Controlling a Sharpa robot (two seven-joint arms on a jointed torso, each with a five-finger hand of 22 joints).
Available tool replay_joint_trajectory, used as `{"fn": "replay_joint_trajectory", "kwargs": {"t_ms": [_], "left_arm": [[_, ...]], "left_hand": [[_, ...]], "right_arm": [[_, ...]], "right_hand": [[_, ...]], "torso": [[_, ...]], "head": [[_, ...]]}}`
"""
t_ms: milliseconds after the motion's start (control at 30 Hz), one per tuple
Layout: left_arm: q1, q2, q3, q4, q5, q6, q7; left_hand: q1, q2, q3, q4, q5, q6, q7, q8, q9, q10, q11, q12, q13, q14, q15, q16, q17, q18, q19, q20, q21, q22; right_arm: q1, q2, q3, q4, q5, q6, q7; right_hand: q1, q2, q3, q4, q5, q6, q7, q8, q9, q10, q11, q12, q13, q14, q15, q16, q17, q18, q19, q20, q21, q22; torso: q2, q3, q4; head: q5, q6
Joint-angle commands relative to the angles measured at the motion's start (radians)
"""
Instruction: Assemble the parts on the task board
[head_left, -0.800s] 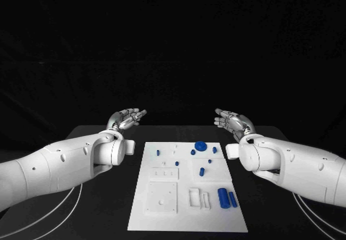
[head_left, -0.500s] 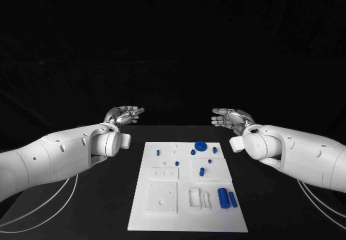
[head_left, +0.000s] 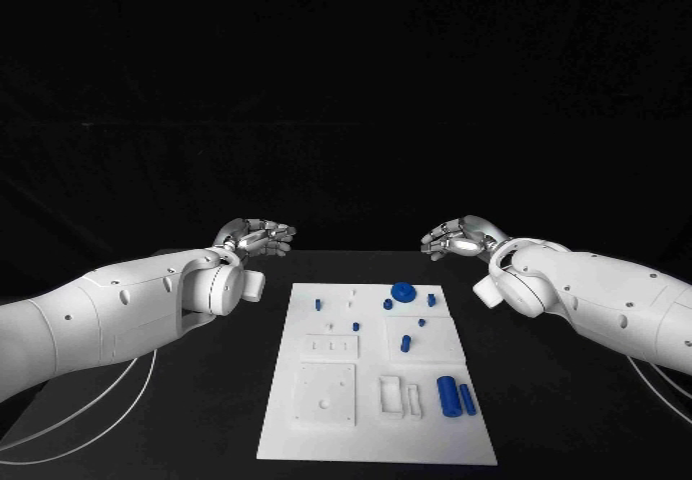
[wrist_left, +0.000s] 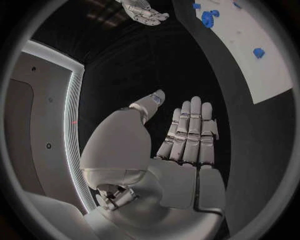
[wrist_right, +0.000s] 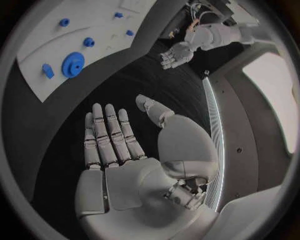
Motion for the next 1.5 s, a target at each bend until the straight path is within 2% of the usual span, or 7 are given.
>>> {"fn": "replay_joint_trajectory", "kwargs": {"t_ms": [33, 200, 433, 633, 933, 1100, 1500], "left_arm": [[0.002, -0.006, 0.001, 0.011, -0.028, 0.047, -0.005], [0.002, -0.020, 0.001, 0.030, -0.035, 0.053, 0.000], [0.004, -0.063, 0.001, 0.101, -0.037, 0.057, 0.008], [0.011, -0.104, 0.003, 0.169, -0.038, 0.060, 0.015], [0.023, -0.133, 0.004, 0.256, -0.039, 0.059, 0.019], [0.027, -0.143, 0.005, 0.291, -0.039, 0.058, 0.022], [0.040, -0.158, 0.005, 0.327, -0.039, 0.056, 0.024]], "left_hand": [[0.014, 0.028, 0.011, -0.055, 0.002, 0.036, -0.002, 0.002, -0.010, 0.040, -0.016, 0.020, 0.004, 0.057, -0.035, 0.060, 0.027, 0.018, 0.054, -0.028, 0.053, 0.026], [-0.010, 0.047, 0.028, -0.113, -0.001, 0.081, -0.015, -0.002, -0.027, 0.097, -0.038, 0.048, 0.022, 0.116, -0.086, 0.175, 0.086, 0.015, 0.114, -0.076, 0.156, 0.026], [-0.059, 0.031, 0.057, -0.160, -0.002, 0.099, -0.016, -0.017, -0.046, 0.100, -0.049, 0.040, 0.029, 0.154, -0.116, 0.329, 0.141, 0.009, 0.153, -0.131, 0.298, 0.024], [-0.068, 0.024, 0.057, -0.161, -0.002, 0.095, -0.014, -0.020, -0.048, 0.094, -0.047, 0.034, 0.027, 0.151, -0.115, 0.338, 0.141, 0.010, 0.151, -0.130, 0.309, 0.023], [-0.076, 0.022, 0.058, -0.160, -0.001, 0.094, -0.013, -0.022, -0.049, 0.094, -0.047, 0.032, 0.027, 0.153, -0.115, 0.346, 0.140, 0.013, 0.152, -0.131, 0.318, 0.022], [-0.082, 0.019, 0.061, -0.161, 0.000, 0.093, -0.013, -0.023, -0.050, 0.092, -0.045, 0.029, 0.027, 0.143, -0.113, 0.344, 0.134, 0.013, 0.143, -0.128, 0.318, 0.020], [-0.094, 0.017, 0.070, -0.162, 0.000, 0.091, -0.012, -0.025, -0.051, 0.089, -0.040, 0.023, 0.027, 0.119, -0.106, 0.328, 0.112, 0.009, 0.117, -0.121, 0.311, 0.014]], "right_arm": [[0.000, 0.007, 0.000, -0.001, -0.316, -0.042, -0.024], [0.000, 0.013, 0.001, -0.004, -0.440, -0.046, -0.019], [0.000, 0.009, 0.005, 0.021, -0.646, -0.019, -0.020], [0.009, 0.001, 0.010, 0.064, -0.778, -0.010, -0.034], [0.029, 0.004, 0.010, 0.110, -0.896, 0.017, -0.068], [0.031, 0.008, 0.011, 0.120, -0.926, 0.025, -0.088], [0.031, 0.018, 0.011, 0.125, -0.917, 0.043, -0.110]], "right_hand": [[0.035, -0.010, 0.053, -0.039, -0.008, 0.111, -0.016, 0.023, 0.010, 0.140, -0.049, 0.020, 0.012, 0.133, -0.055, 0.049, 0.040, 0.063, 0.136, 0.004, 0.026, -0.014], [0.050, -0.023, 0.065, -0.041, -0.006, 0.135, -0.024, 0.017, 0.016, 0.206, -0.076, 0.028, 0.029, 0.271, -0.124, 0.119, 0.101, 0.099, 0.288, -0.010, 0.087, -0.011], [0.088, -0.046, -0.007, -0.045, 0.034, 0.149, -0.028, 0.002, 0.021, 0.256, -0.109, 0.020, 0.065, 0.511, -0.220, 0.330, 0.260, 0.099, 0.604, -0.143, 0.248, 0.033], [0.134, -0.057, -0.028, -0.046, 0.022, 0.177, -0.043, -0.008, 0.026, 0.321, -0.139, 0.030, 0.116, 0.539, -0.250, 0.529, 0.385, 0.099, 0.706, -0.201, 0.367, 0.051], [0.140, -0.072, -0.024, -0.046, 0.021, 0.221, -0.081, -0.009, 0.047, 0.455, -0.186, 0.146, 0.294, 0.504, -0.293, 0.655, 0.466, 0.099, 0.695, -0.221, 0.496, 0.050], [0.131, -0.078, -0.020, -0.045, 0.027, 0.216, -0.092, -0.035, 0.066, 0.334, -0.198, 0.402, 0.676, 0.498, -0.295, 0.697, 0.492, 0.099, 0.674, -0.228, 0.576, 0.048], [0.093, -0.083, -0.007, -0.041, 0.016, 0.201, -0.077, -0.075, 0.077, 0.212, -0.184, 0.643, 0.974, 0.482, -0.293, 0.788, 0.562, 0.099, 0.660, -0.238, 0.688, 0.046]], "torso": [[0.001, -0.0002, 0.0001], [0.002, 0.0010, -0.0002], [0.011, 0.0042, 0.0025], [0.027, 0.0029, 0.0081], [0.055, -0.0016, 0.0331], [0.063, -0.0044, 0.0435], [0.087, -0.0090, 0.0604]], "head": [[0.000, 0.002], [0.000, 0.008], [0.000, 0.019], [-0.010, 0.033], [-0.030, 0.047], [-0.035, 0.050], [-0.050, 0.050]]}}
